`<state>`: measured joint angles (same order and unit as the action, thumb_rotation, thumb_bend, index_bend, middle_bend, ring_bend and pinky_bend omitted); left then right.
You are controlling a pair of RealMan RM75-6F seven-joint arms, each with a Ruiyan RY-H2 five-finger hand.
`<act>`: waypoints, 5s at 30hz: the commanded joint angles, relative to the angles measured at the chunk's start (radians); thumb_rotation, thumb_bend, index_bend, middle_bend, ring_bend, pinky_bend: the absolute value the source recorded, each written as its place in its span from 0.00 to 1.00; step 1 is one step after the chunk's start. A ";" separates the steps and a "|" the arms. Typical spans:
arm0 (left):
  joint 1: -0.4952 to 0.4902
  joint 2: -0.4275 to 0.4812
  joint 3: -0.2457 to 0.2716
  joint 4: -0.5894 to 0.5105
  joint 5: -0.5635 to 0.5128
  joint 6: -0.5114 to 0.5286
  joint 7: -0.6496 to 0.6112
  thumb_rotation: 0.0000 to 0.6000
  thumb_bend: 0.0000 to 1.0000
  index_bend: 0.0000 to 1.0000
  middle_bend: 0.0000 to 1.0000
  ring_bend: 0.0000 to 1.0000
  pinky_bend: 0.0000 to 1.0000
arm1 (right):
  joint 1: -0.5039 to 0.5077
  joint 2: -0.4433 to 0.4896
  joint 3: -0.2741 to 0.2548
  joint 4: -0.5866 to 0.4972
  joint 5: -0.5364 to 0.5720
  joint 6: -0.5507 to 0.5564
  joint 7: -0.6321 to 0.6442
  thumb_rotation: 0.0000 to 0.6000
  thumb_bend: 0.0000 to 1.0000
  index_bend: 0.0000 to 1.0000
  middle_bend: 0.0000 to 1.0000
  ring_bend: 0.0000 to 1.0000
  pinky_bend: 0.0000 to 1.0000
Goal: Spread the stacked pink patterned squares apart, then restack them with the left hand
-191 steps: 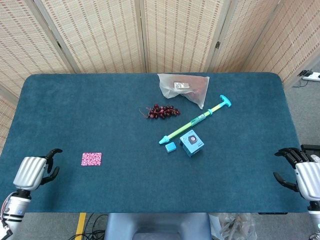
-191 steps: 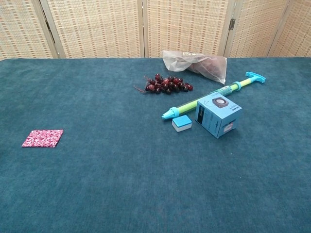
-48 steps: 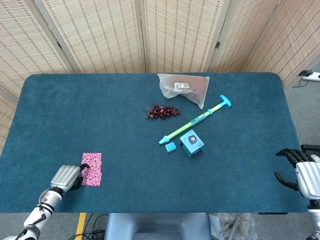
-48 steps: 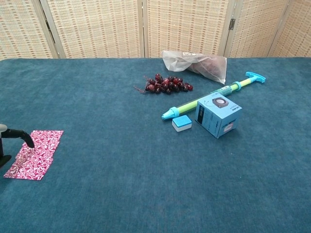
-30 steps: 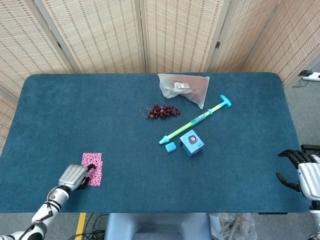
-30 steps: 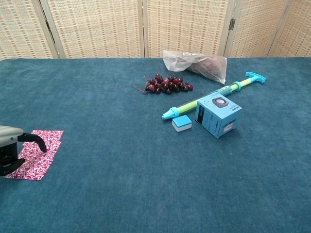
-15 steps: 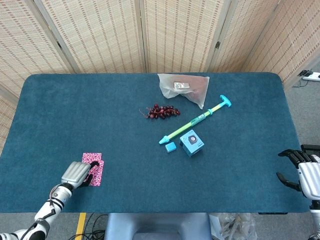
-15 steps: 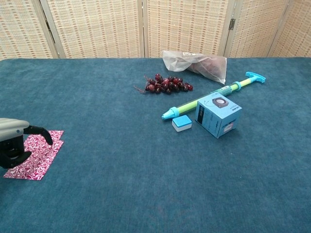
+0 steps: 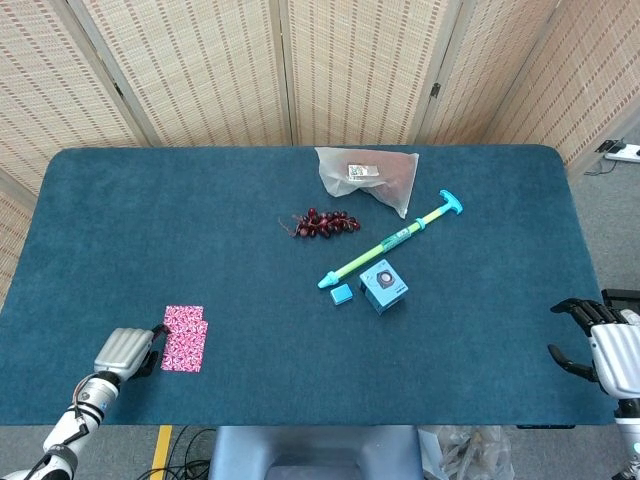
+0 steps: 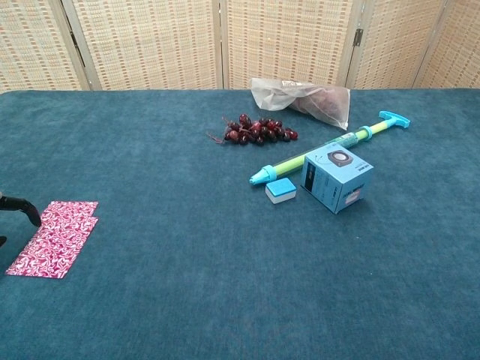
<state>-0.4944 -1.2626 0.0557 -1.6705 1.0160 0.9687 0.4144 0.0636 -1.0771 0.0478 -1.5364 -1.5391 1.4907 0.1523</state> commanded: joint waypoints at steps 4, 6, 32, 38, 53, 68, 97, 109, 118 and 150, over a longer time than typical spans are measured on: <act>0.004 -0.006 0.001 0.016 -0.010 -0.003 -0.002 1.00 0.65 0.27 1.00 0.99 1.00 | 0.001 0.000 -0.001 -0.004 -0.001 -0.001 -0.005 1.00 0.28 0.33 0.34 0.27 0.30; 0.002 -0.011 -0.001 0.024 -0.013 -0.004 0.002 1.00 0.65 0.27 1.00 0.99 1.00 | 0.001 0.001 0.000 -0.005 -0.001 -0.001 -0.006 1.00 0.28 0.33 0.34 0.27 0.30; -0.026 -0.044 -0.009 -0.027 -0.027 -0.013 0.052 1.00 0.65 0.27 1.00 0.99 1.00 | -0.005 -0.003 -0.002 0.019 0.008 0.000 0.020 1.00 0.28 0.33 0.34 0.28 0.30; -0.034 -0.050 0.003 -0.056 -0.030 -0.017 0.077 1.00 0.65 0.27 1.00 0.99 1.00 | -0.010 -0.003 -0.002 0.027 0.008 0.007 0.030 1.00 0.28 0.33 0.34 0.28 0.32; -0.024 -0.011 -0.007 -0.048 -0.073 0.020 0.067 1.00 0.65 0.27 1.00 0.99 1.00 | -0.009 -0.006 -0.003 0.040 0.001 0.007 0.047 1.00 0.28 0.33 0.34 0.28 0.32; -0.025 -0.021 0.016 -0.048 -0.095 0.009 0.099 1.00 0.65 0.27 1.00 0.99 1.00 | -0.013 -0.007 -0.006 0.045 -0.003 0.014 0.054 1.00 0.28 0.33 0.34 0.28 0.32; -0.043 -0.023 0.003 -0.172 0.027 0.096 0.115 1.00 0.65 0.28 1.00 0.99 1.00 | -0.031 -0.014 -0.009 0.087 -0.008 0.036 0.109 1.00 0.28 0.33 0.34 0.29 0.32; 0.041 -0.045 -0.056 0.035 0.163 0.230 -0.105 1.00 0.26 0.32 1.00 0.97 1.00 | -0.023 -0.012 -0.011 0.079 -0.022 0.032 0.101 1.00 0.28 0.33 0.34 0.29 0.32; 0.032 -0.081 -0.072 0.133 0.195 0.174 -0.166 1.00 0.20 0.36 1.00 0.96 1.00 | -0.020 -0.010 -0.013 0.071 -0.024 0.026 0.092 1.00 0.28 0.33 0.34 0.29 0.32; -0.073 -0.155 -0.127 0.257 -0.011 -0.071 -0.081 1.00 0.33 0.31 1.00 1.00 1.00 | -0.005 0.010 -0.006 0.055 -0.015 0.008 0.079 1.00 0.28 0.33 0.34 0.29 0.32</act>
<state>-0.5651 -1.4148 -0.0708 -1.4154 1.0085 0.9002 0.3304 0.0589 -1.0669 0.0423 -1.4812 -1.5538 1.4989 0.2313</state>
